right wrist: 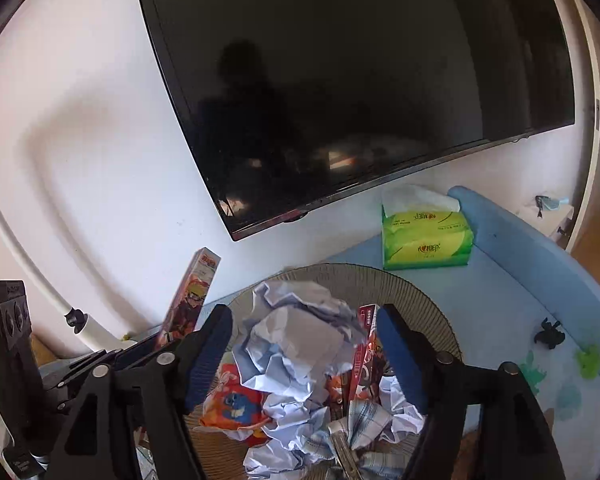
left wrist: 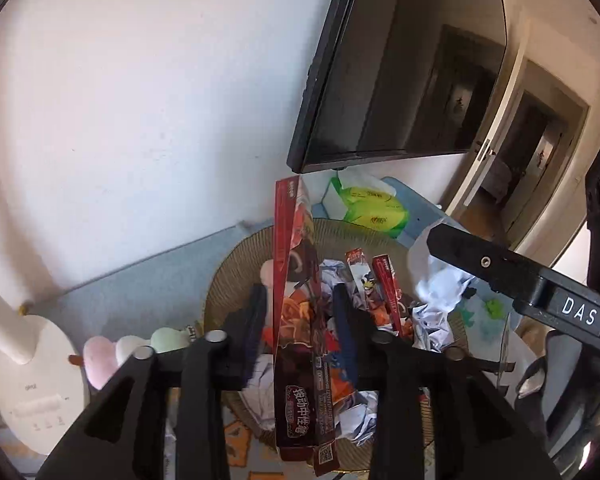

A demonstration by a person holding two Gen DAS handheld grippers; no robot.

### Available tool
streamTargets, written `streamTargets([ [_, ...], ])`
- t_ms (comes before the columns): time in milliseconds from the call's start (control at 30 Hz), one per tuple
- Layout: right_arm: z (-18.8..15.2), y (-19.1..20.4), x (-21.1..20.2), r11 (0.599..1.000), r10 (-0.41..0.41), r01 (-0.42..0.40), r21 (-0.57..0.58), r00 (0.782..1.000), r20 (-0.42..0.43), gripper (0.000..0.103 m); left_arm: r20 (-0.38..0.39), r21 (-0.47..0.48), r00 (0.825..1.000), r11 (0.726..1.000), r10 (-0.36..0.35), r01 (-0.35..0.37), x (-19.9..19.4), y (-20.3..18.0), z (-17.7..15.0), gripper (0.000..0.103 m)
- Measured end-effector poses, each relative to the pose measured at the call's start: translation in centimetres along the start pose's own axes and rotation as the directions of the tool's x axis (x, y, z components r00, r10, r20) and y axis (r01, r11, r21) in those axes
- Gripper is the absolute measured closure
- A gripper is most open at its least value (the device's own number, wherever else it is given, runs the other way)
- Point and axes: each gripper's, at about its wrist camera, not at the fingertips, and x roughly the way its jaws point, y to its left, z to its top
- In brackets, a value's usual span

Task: Organize objects
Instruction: 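Open both grippers over the gold bowl to drop the items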

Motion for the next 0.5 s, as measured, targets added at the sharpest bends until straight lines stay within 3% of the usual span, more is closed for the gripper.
streamTargets([
  [33,0.1,-0.4,0.3,1.0,-0.001,0.002,0.014,1.0,-0.008,0.025,-0.013,-0.03,1.0,0.999,-0.021,0.021,0.5,0.5,0.0,0.038],
  [67,0.0,-0.9,0.3,0.999,-0.007,0.007,0.034,1.0,-0.011,0.024,-0.011,-0.051,1.0,0.998,-0.027,0.026,0.5,0.9,-0.2,0.036],
  [300,-3.6,-1.8,-2.6,0.999,0.003,-0.003,0.047,1.0,-0.01,0.02,0.009,-0.127,1.0,0.992,-0.018,0.019,-4.1,4.4,-3.8,0.036],
  [400,-5.5,-0.6,-4.1,0.999,0.03,-0.03,0.029,0.999,-0.017,0.019,0.018,-0.127,1.0,0.992,0.019,-0.016,-7.8,5.7,-6.2,0.036],
  [500,-7.7,1.6,-5.4,0.998,0.068,-0.069,-0.011,0.997,-0.032,0.016,0.034,-0.128,0.994,0.987,0.099,-0.094,-11.9,6.9,-9.4,0.036],
])
